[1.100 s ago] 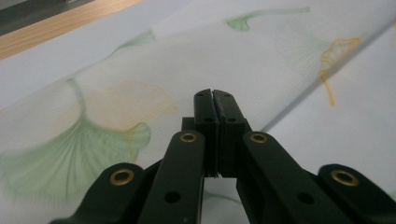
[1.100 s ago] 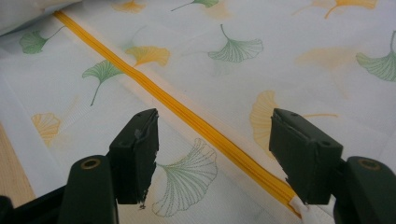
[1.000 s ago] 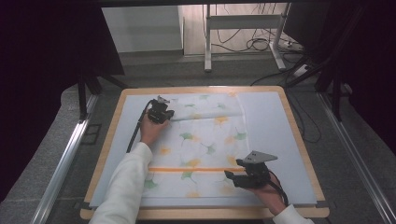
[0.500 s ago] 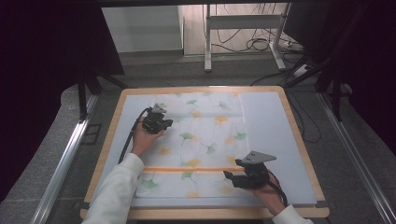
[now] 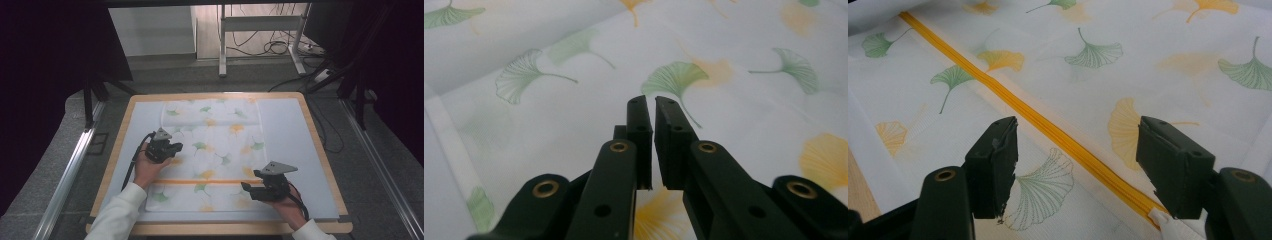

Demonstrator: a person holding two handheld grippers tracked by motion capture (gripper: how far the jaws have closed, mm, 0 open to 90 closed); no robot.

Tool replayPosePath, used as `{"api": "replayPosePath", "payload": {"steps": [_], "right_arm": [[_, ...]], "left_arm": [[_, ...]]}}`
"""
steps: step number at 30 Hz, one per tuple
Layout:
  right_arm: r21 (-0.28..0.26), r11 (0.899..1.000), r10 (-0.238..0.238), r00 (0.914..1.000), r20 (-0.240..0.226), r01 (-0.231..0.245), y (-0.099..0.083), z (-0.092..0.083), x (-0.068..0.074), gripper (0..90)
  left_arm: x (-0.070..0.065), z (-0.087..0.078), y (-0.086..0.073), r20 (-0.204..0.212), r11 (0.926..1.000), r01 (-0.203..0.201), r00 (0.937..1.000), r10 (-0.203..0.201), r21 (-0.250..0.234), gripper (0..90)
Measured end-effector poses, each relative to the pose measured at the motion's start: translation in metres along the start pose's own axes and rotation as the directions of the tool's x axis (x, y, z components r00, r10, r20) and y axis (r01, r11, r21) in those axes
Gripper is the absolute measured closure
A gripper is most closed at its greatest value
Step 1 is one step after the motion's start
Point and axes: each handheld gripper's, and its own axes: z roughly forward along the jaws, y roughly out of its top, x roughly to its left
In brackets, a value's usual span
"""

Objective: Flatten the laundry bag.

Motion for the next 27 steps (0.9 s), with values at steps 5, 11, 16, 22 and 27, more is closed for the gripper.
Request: {"api": "replayPosePath", "payload": {"steps": [5,11,16,22,27], "right_arm": [[0.003,1.000,-0.001,1.0000,-0.005,0.001,0.000,0.000,0.000,33.3],[0.000,1.000,0.008,1.0000,-0.002,-0.008,0.000,-0.001,-0.002,33.3],[0.007,1.000,0.023,0.9997,-0.005,-0.023,-0.001,0.001,-0.004,33.3],[0.017,1.000,0.014,0.9999,0.001,-0.014,-0.003,0.000,-0.002,33.3],[0.020,1.000,0.023,0.9997,0.007,-0.023,-0.004,-0.001,-0.002,33.3]], "left_arm": [[-0.011,-0.015,-0.012,0.002,1.0000,-0.002,1.0000,0.002,-0.005,82.5],[-0.027,-0.026,-0.022,0.008,0.9996,0.005,1.0000,-0.005,-0.027,72.3],[-0.038,-0.030,-0.025,0.016,0.9994,0.000,0.9999,0.000,-0.035,58.5],[-0.045,-0.036,-0.025,0.013,0.9991,0.005,0.9999,-0.004,-0.042,47.9],[-0.049,-0.043,-0.027,0.030,0.9979,0.010,0.9995,-0.008,-0.064,37.5]]}}
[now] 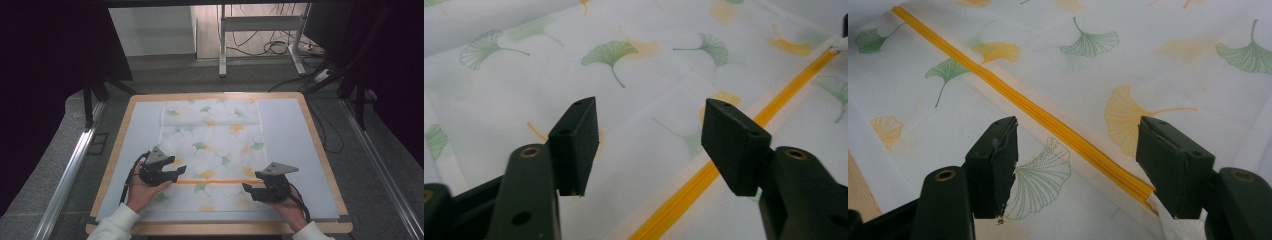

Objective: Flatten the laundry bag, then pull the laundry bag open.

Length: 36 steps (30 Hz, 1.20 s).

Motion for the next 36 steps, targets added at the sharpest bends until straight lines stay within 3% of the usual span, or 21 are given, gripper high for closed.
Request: {"api": "replayPosePath", "payload": {"steps": [12,25,36], "right_arm": [[-0.022,1.000,0.020,0.9998,0.002,-0.020,-0.005,-0.013,-0.005,33.3],[0.004,1.000,0.031,0.9990,0.031,-0.031,-0.022,-0.033,0.001,34.0],[0.052,0.998,0.024,0.9996,0.012,-0.025,-0.029,-0.034,0.003,56.2]], "left_arm": [[-0.024,-0.003,0.000,0.054,0.9993,-0.037,0.9978,0.037,-0.005,30.0],[-0.045,0.012,0.013,0.093,0.9965,-0.083,0.9924,0.081,0.016,30.6],[-0.059,0.028,0.028,0.132,0.9891,-0.146,0.9811,0.141,0.023,31.0]]}}
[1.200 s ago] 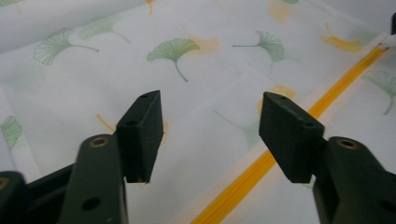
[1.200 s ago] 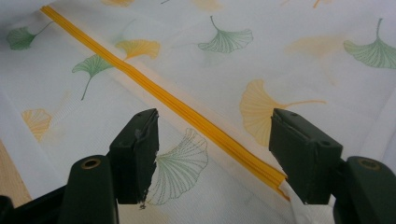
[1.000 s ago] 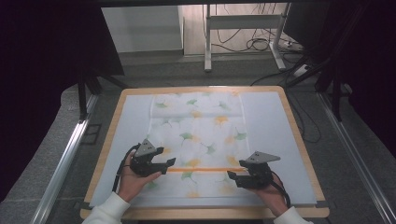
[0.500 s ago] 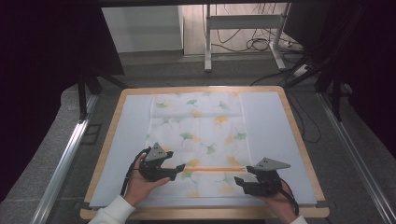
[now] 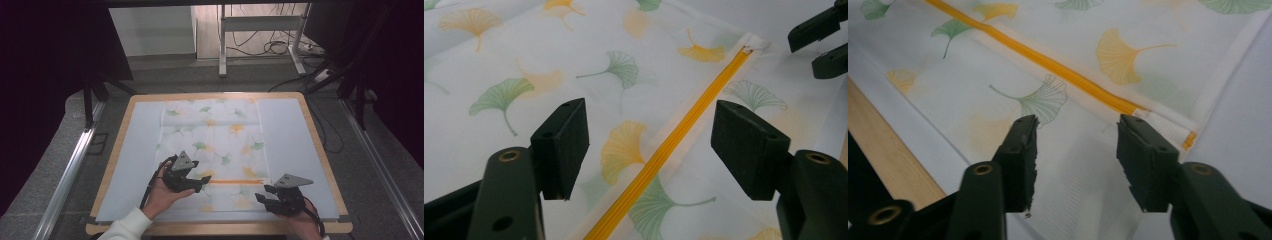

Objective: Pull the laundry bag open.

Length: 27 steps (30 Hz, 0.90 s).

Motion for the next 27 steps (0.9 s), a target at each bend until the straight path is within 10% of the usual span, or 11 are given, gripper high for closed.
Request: {"api": "replayPosePath", "payload": {"steps": [11,27], "right_arm": [[0.047,0.999,-0.015,0.9994,-0.032,0.016,-0.006,-0.001,0.002,87.9],[0.057,0.998,-0.002,0.9999,-0.013,0.003,-0.013,-0.006,-0.001,89.0]], "left_arm": [[-0.004,0.013,0.013,0.038,0.9998,-0.021,0.9991,0.021,0.001,31.6],[-0.033,0.051,0.043,0.107,0.9948,-0.099,0.9896,0.096,0.024,38.1]]}}
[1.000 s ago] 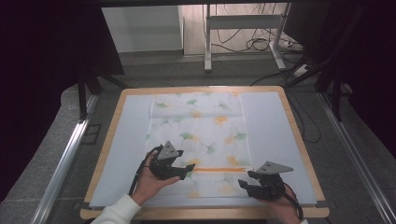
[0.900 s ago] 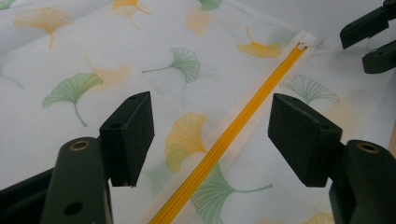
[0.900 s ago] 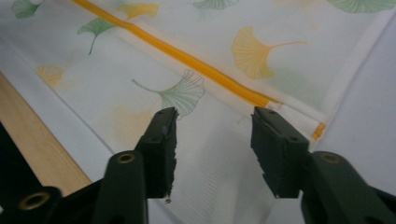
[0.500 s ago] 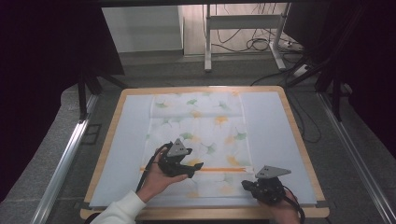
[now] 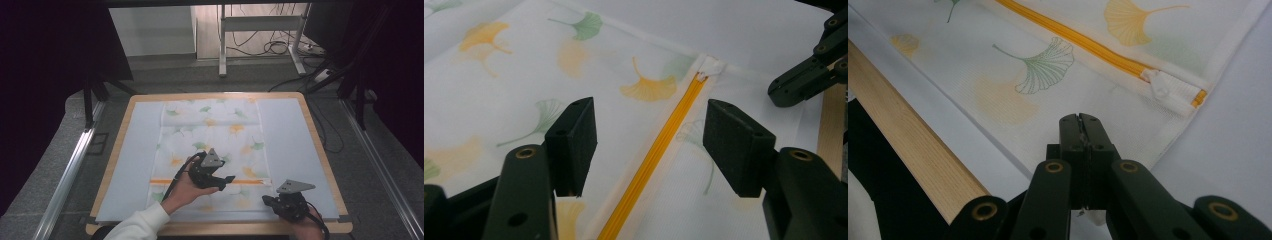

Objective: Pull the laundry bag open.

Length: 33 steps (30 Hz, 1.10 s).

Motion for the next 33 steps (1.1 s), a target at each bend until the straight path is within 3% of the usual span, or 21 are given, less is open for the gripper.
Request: {"api": "replayPosePath", "payload": {"steps": [4,11,17,25,27,33], "right_arm": [[0.003,1.000,-0.007,1.0000,0.000,0.007,-0.001,0.000,0.000,89.0],[0.000,1.000,-0.006,1.0000,-0.003,0.006,-0.001,0.000,0.000,89.0],[0.003,1.000,-0.009,0.9999,-0.005,0.009,-0.001,0.001,0.001,88.9],[0.011,1.000,-0.008,0.9999,-0.007,0.008,0.000,0.003,0.001,88.8],[0.012,1.000,-0.011,0.9999,-0.007,0.011,0.000,0.004,0.001,88.7],[0.012,1.000,-0.012,0.9999,-0.009,0.013,0.000,0.004,0.001,88.2]], "left_arm": [[-0.004,0.014,0.010,0.054,1.0000,-0.007,0.9985,0.007,0.002,38.4],[-0.010,0.032,0.025,0.090,0.9990,-0.042,0.9951,0.041,0.014,40.7],[-0.019,0.051,0.030,0.094,0.9980,-0.056,0.9941,0.053,0.029,40.9],[-0.021,0.063,0.033,0.110,0.9971,-0.066,0.9920,0.062,0.038,42.9],[-0.021,0.067,0.034,0.115,0.9931,-0.101,0.9890,0.094,0.060,43.3],[-0.024,0.084,0.036,0.147,0.9890,-0.125,0.9826,0.113,0.079,44.4]]}}
